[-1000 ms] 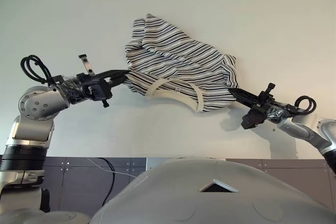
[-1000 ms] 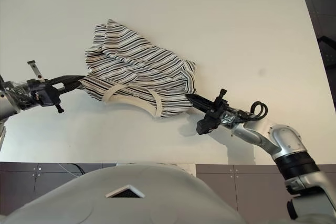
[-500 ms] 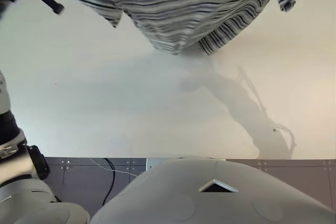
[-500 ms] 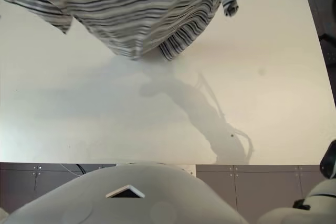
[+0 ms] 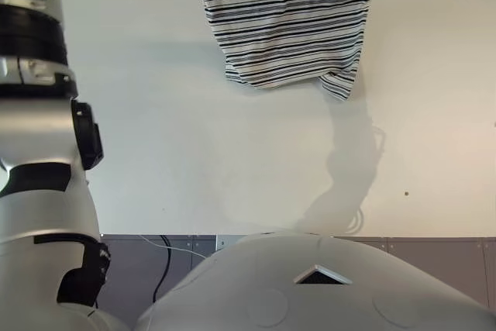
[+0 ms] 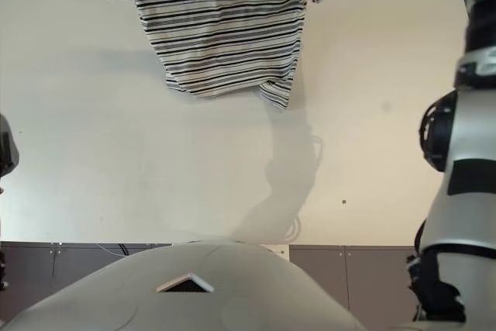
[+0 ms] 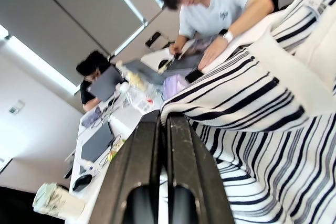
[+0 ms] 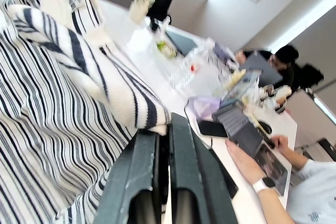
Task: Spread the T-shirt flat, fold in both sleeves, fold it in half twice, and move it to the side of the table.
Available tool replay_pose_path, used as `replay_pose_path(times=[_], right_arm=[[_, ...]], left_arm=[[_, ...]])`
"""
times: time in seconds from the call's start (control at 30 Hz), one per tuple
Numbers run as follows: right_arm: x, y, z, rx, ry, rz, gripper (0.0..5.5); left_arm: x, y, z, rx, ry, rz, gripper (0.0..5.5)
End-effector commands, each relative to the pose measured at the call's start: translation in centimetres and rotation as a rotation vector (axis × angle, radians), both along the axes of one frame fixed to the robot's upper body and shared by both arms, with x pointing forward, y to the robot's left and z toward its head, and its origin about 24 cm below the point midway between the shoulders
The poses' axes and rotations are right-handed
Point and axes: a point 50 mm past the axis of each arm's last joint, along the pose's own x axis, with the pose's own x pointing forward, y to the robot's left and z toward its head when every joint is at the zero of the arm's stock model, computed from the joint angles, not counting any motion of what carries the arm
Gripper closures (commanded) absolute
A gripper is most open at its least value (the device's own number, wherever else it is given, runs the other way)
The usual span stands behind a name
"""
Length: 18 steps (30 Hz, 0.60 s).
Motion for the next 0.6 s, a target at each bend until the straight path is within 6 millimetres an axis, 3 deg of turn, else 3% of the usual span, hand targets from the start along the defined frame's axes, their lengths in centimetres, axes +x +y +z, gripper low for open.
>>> replay_pose_path(times=[0.03, 0.17, 0.23, 0.4, 0.5, 0.6], right_arm=[[2.2, 1.9, 1.4, -0.153, -0.127, -0.205, 5.38], [2.9, 3.0, 3.0, -0.234, -0.263, -0.340, 5.38], [3.0, 3.1, 4.4, -0.245, -0.339, -0.401, 5.38], [2.7, 2.9, 7.6, -0.231, -0.484, -0.491, 5.38], [2.4, 3.0, 8.7, -0.211, -0.531, -0.501, 5.38], [2.3, 2.9, 8.6, -0.216, -0.523, -0.451, 5.38]], left_arm=[[2.1, -2.0, 1.7, 0.117, -0.012, 0.151, 5.40], [2.6, -2.6, 2.9, 0.286, -0.058, 0.245, 5.40], [2.6, -2.5, 4.7, 0.319, -0.115, 0.289, 5.40], [2.2, -2.3, 8.9, 0.268, -0.266, 0.377, 5.40], [2.0, -2.0, 10.1, 0.254, -0.324, 0.401, 5.40], [1.7, -2.1, 10.8, 0.250, -0.360, 0.363, 5.40]])
